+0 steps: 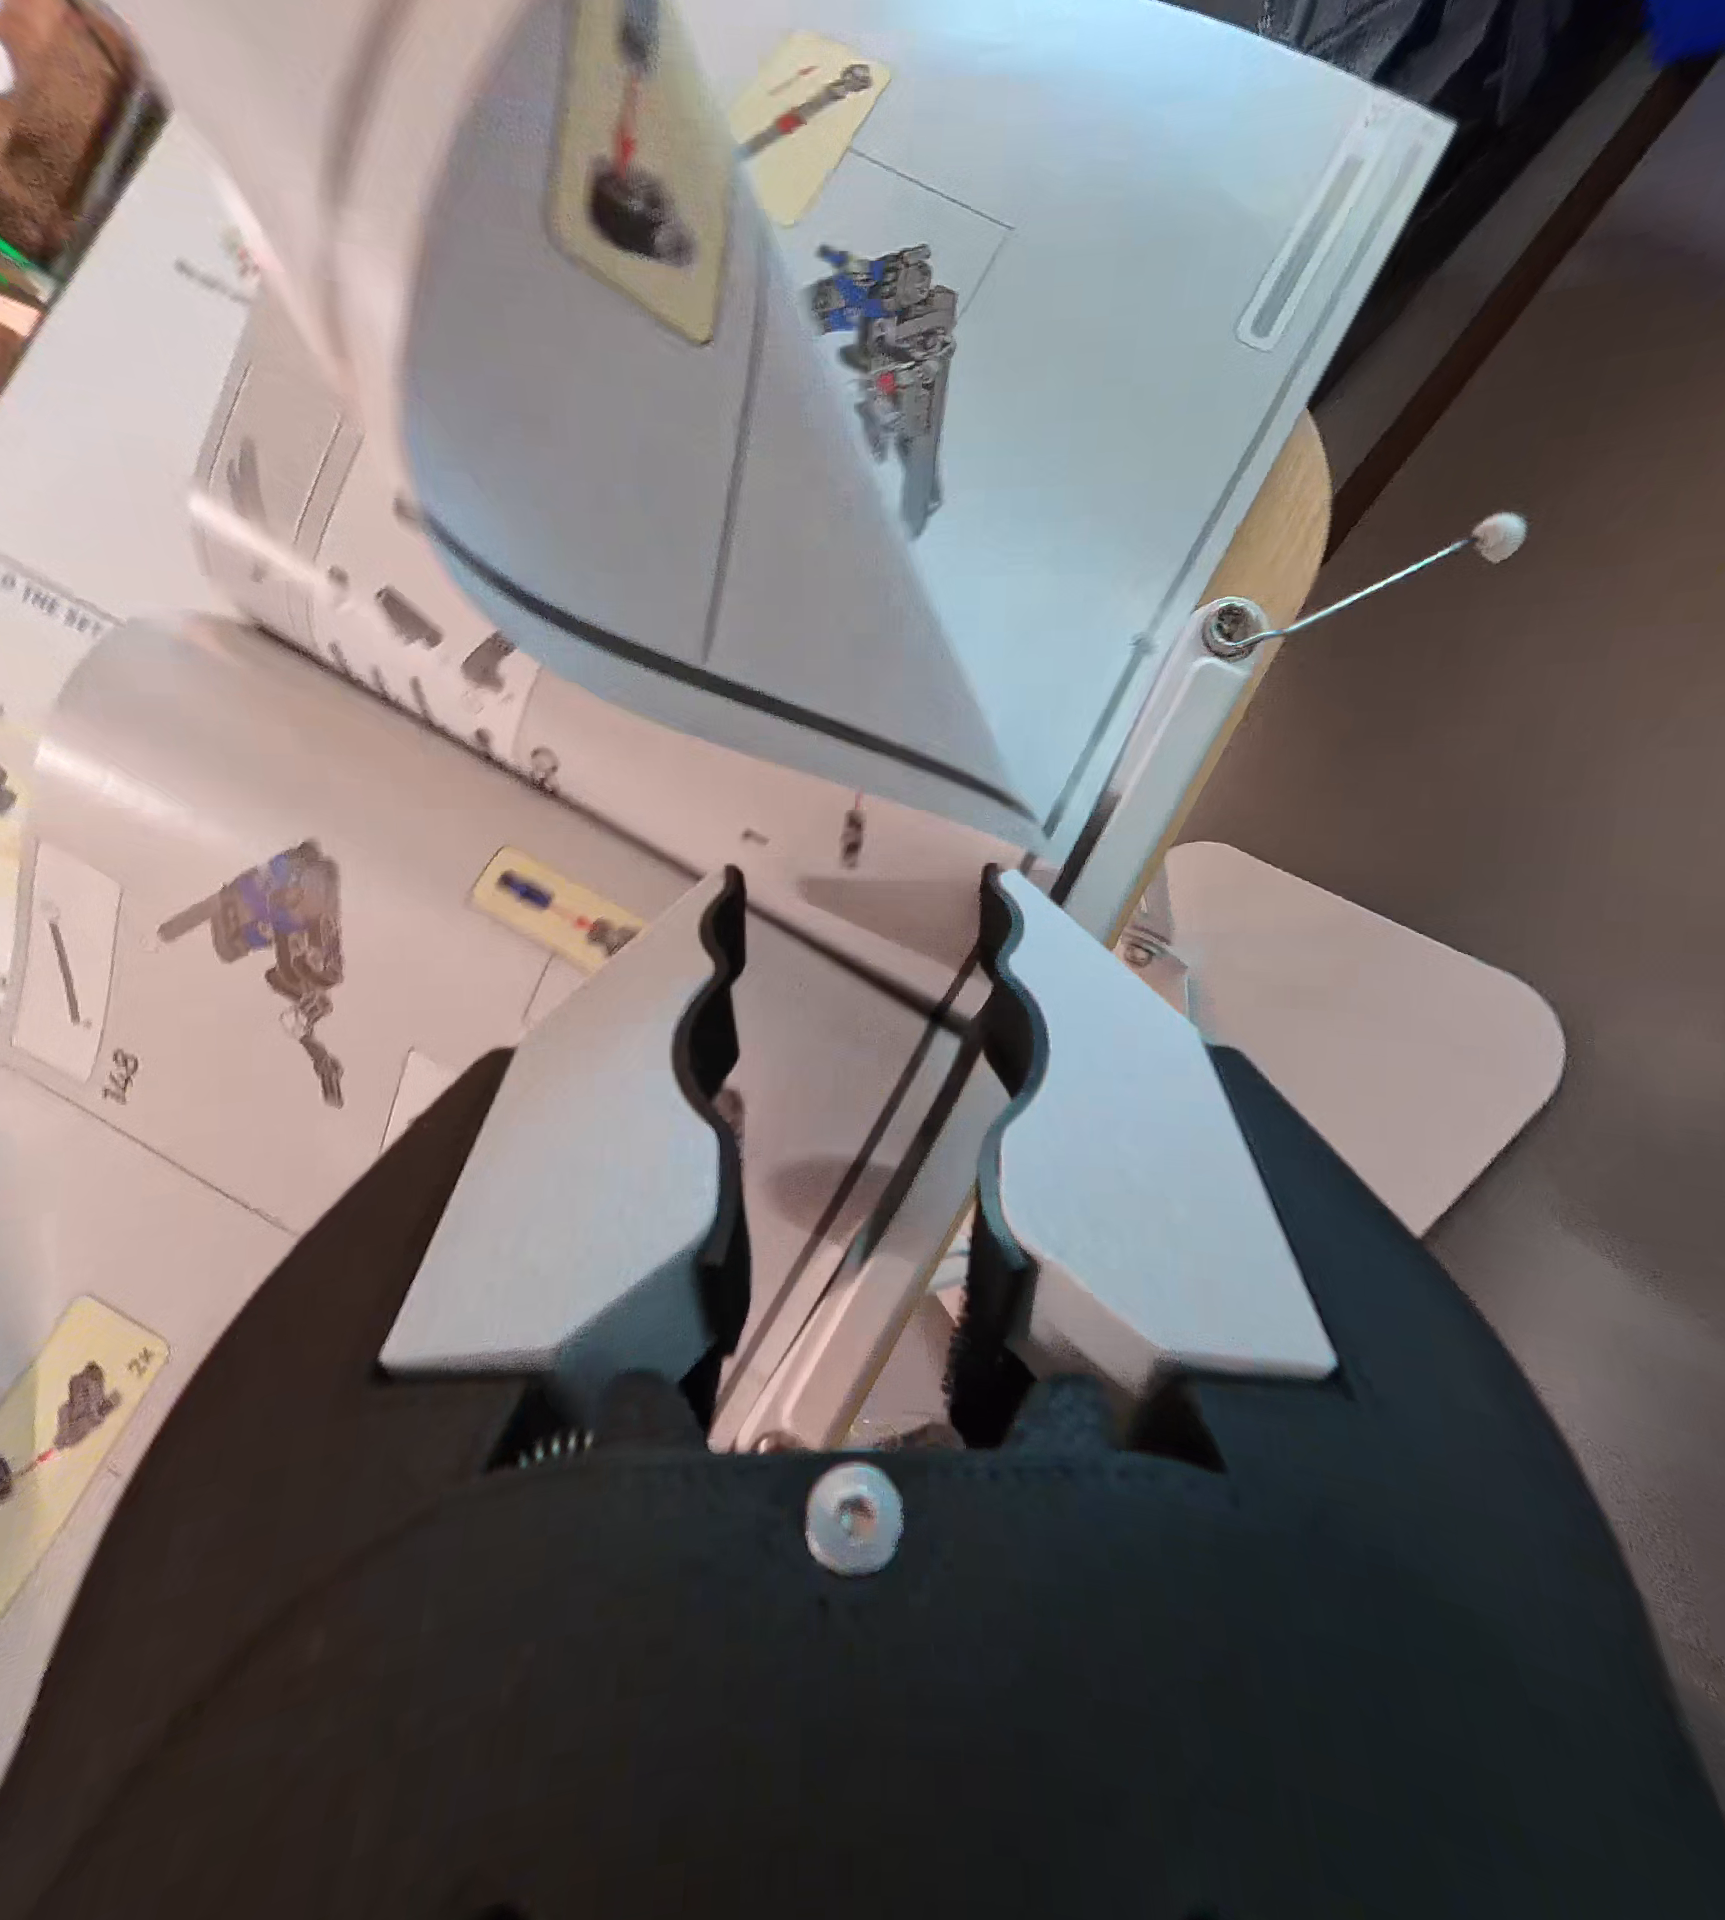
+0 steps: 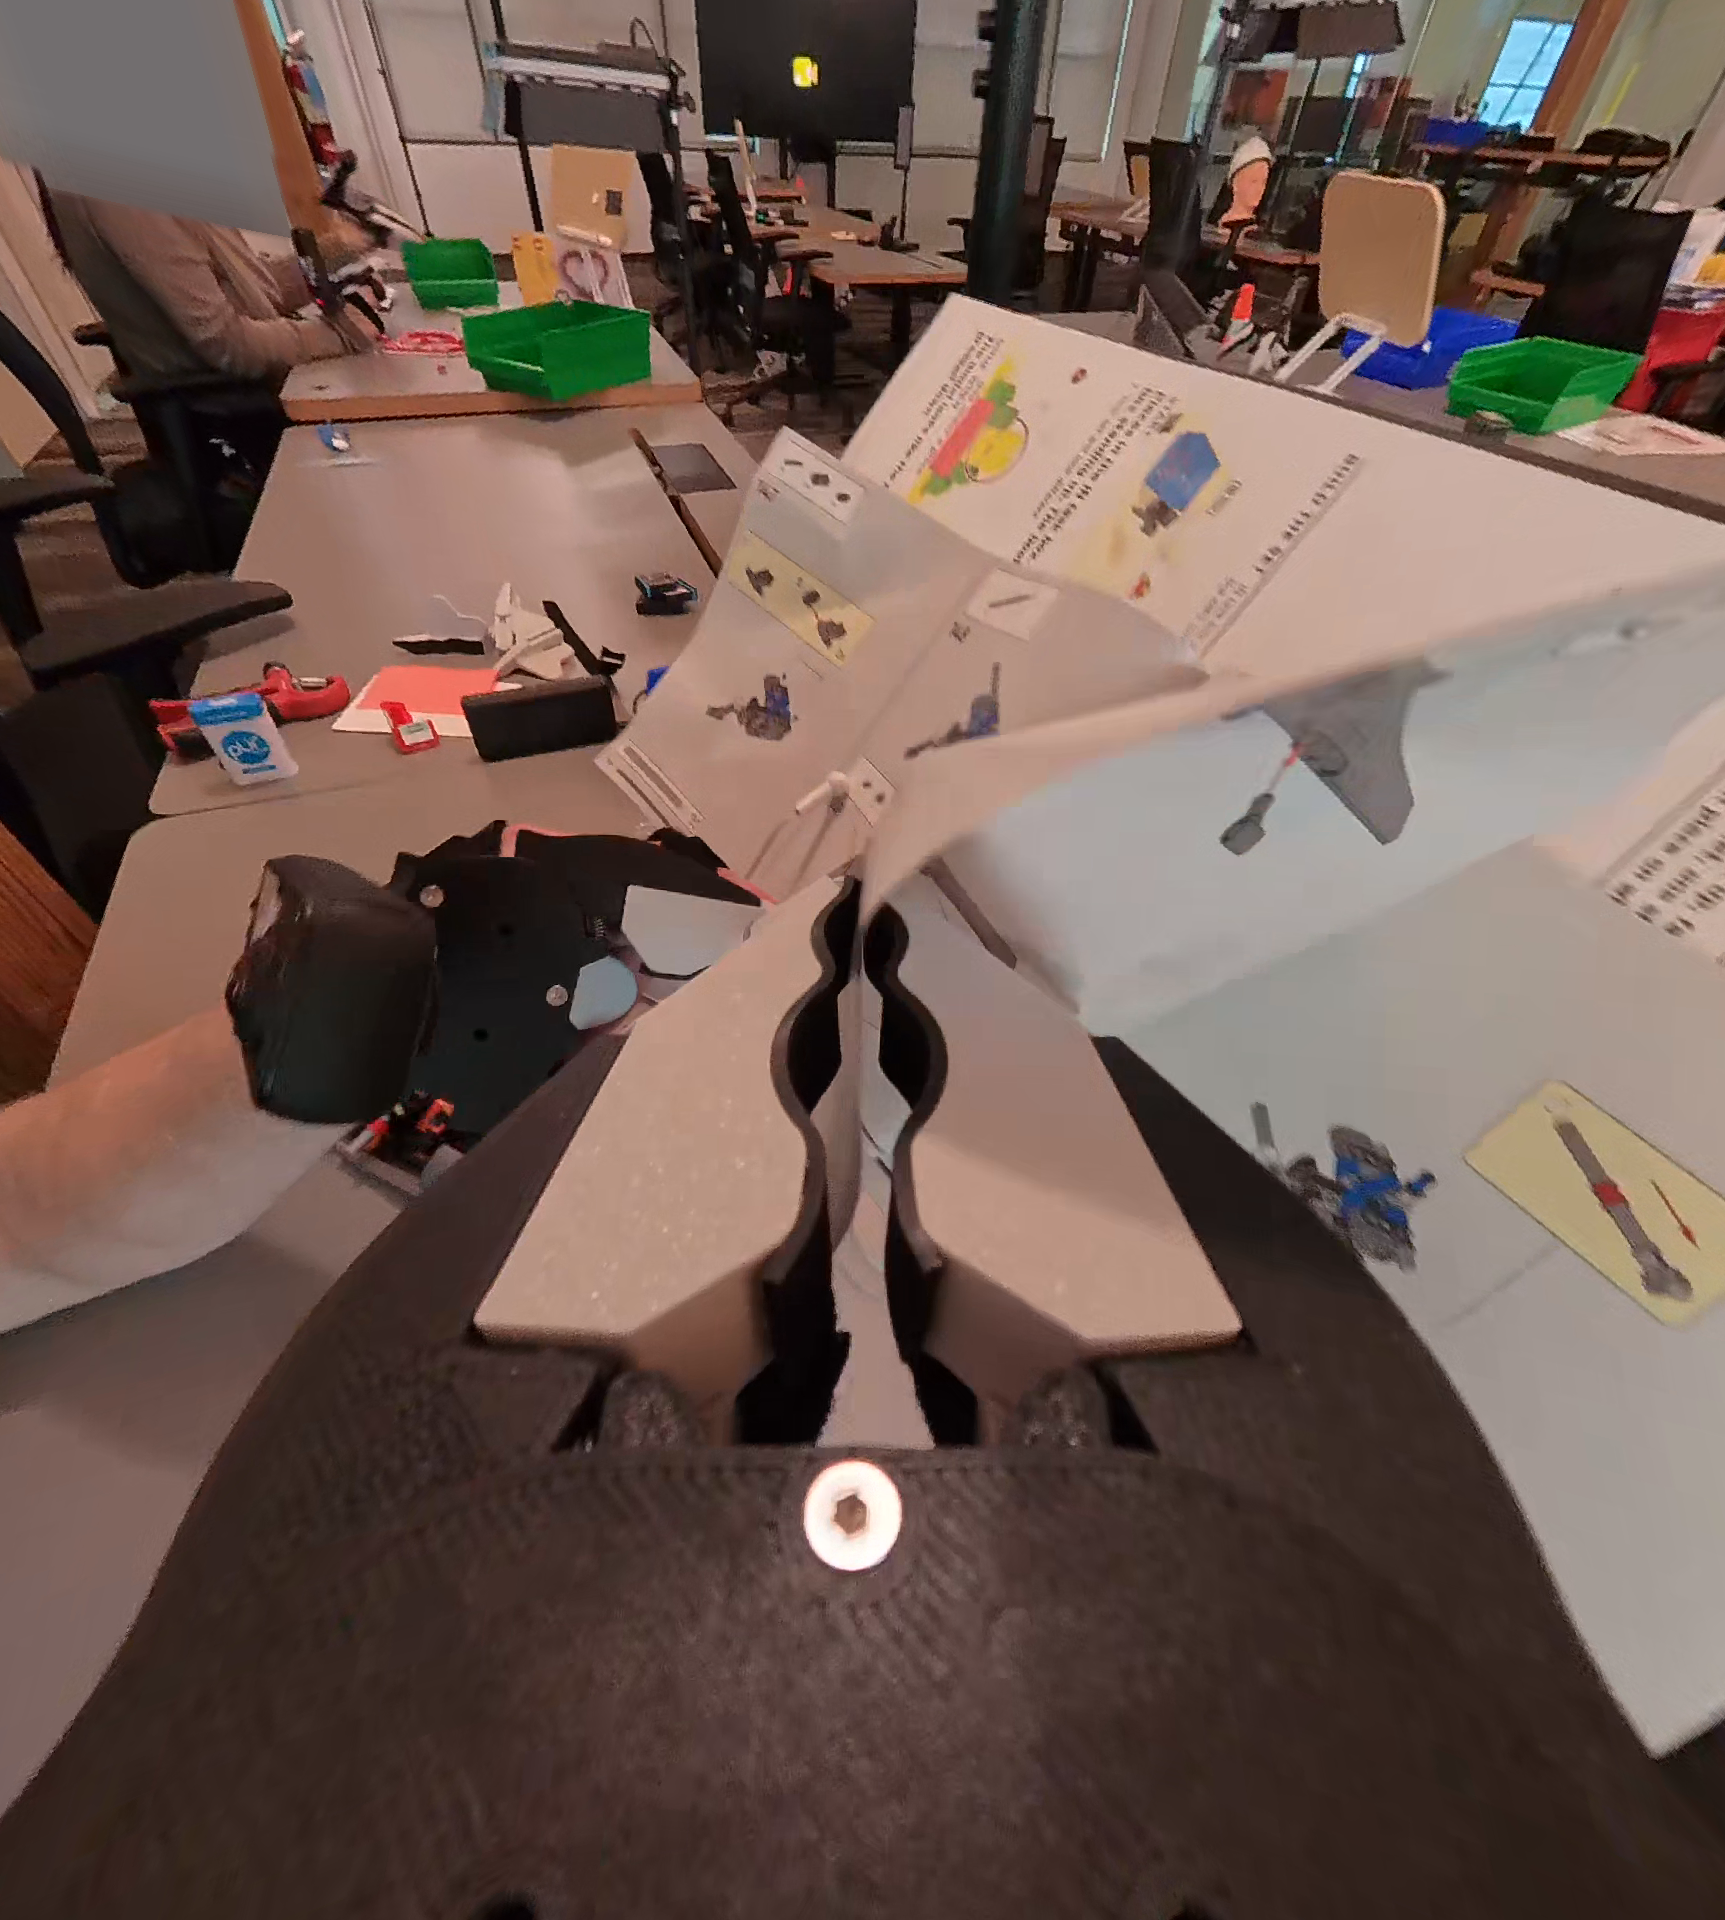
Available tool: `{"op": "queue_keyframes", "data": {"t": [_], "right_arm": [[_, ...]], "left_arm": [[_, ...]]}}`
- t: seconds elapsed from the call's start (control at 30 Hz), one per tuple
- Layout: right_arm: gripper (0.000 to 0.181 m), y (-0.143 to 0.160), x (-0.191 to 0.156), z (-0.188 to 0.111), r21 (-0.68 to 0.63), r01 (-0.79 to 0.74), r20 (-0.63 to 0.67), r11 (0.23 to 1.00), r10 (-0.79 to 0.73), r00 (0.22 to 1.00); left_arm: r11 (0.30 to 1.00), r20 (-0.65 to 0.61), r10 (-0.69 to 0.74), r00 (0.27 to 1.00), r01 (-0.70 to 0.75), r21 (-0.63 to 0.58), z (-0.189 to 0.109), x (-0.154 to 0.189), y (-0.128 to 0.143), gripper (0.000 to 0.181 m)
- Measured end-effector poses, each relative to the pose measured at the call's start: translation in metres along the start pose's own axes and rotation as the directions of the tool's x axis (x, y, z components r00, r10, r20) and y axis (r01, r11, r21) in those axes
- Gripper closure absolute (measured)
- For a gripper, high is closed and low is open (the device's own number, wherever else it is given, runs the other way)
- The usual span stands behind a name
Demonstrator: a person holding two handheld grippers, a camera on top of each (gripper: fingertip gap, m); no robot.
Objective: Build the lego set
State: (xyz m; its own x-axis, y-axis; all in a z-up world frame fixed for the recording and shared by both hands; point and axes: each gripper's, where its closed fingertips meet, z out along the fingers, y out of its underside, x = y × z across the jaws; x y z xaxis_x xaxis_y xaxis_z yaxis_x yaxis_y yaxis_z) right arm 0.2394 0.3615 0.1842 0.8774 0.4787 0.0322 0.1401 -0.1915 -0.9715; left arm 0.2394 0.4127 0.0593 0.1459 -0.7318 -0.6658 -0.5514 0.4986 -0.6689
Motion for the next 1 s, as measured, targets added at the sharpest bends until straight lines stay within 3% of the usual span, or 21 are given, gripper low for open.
{"op": "queue_keyframes", "data": {"t": [0.13,0.23,0.4,0.53,0.8,1.0], "right_arm": [[0.181,-0.011,-0.012,0.019,-0.002,0.017,0.016,1.000,-0.017,1.000],[0.181,-0.016,-0.022,0.033,-0.016,0.044,0.021,0.999,-0.044,0.999],[0.181,-0.012,-0.041,0.060,-0.074,0.132,0.006,0.988,-0.132,0.991],[0.181,0.002,-0.052,0.086,-0.142,0.227,-0.035,0.963,-0.234,0.972],[0.181,0.025,-0.068,0.115,-0.247,0.338,-0.064,0.908,-0.364,0.929],[0.181,0.035,-0.070,0.121,-0.278,0.373,-0.076,0.885,-0.408,0.910]], "left_arm": [[0.986,-0.092,-0.150,0.984,0.156,0.057,-0.025,-0.023,0.005,0.132],[0.954,-0.093,-0.249,0.964,0.261,0.149,-0.054,-0.054,0.002,0.140],[0.790,-0.205,-0.454,0.867,0.499,0.357,-0.116,-0.101,-0.009,0.148],[0.683,-0.343,-0.475,0.810,0.586,0.436,-0.149,-0.108,-0.021,0.139],[0.652,-0.395,-0.516,0.760,0.648,0.395,-0.143,-0.106,-0.019,0.125],[0.645,-0.370,-0.552,0.747,0.664,0.378,-0.138,-0.109,-0.018,0.138]]}}
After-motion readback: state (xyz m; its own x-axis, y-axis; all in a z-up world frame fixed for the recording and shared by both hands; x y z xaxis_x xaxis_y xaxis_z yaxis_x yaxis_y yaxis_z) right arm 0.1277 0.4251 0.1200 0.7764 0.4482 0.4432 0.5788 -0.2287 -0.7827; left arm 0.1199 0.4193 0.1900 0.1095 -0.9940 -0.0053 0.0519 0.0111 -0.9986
